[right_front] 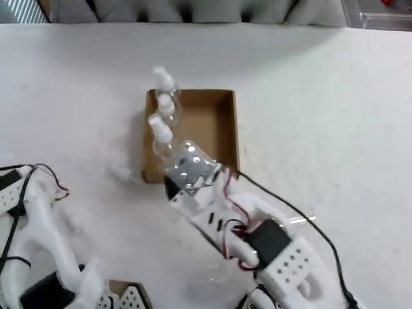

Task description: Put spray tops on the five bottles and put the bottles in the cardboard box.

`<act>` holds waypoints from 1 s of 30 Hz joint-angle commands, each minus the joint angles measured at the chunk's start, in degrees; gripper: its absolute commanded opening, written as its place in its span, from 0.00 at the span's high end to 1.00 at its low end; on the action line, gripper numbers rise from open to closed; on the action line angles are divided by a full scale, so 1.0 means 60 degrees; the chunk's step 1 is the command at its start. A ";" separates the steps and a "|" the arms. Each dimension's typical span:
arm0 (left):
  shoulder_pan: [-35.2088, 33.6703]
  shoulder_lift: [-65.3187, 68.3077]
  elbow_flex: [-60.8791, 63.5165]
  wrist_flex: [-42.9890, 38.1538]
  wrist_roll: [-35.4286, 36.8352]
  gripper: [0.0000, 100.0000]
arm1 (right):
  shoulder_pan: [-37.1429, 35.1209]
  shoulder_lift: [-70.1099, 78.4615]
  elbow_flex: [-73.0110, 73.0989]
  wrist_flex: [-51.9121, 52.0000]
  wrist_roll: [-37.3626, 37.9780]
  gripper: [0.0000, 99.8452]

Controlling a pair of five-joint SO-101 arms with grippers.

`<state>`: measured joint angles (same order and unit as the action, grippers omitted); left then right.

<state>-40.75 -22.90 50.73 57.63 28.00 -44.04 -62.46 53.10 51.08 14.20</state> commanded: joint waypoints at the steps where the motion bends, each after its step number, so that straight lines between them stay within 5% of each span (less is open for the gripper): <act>1: 0.0740 -0.1004 0.0147 0.0630 -0.0176 0.97 | 0.1311 -0.0828 -0.1070 0.2322 0.0190 0.98; 9: 0.1179 -0.1414 0.1480 0.0630 -0.1216 0.97 | 0.4784 -0.1106 -0.1333 0.4256 0.0908 0.98; 13: 0.1179 -0.1443 0.1670 0.0615 -0.1260 0.97 | 0.5766 -0.0549 -0.1363 0.5194 0.3048 0.98; 22: 0.1179 -0.1385 0.1773 0.0615 -0.2755 0.97 | 0.7304 0.0886 -0.1304 0.7421 1.0432 0.98; 30: 0.1179 -0.1370 0.1788 0.0615 -0.2799 0.97 | 0.7289 0.0901 -0.0806 0.6938 1.2982 0.74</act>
<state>-34.33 -30.02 61.27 60.53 11.82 0.00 -57.45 47.74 94.86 86.55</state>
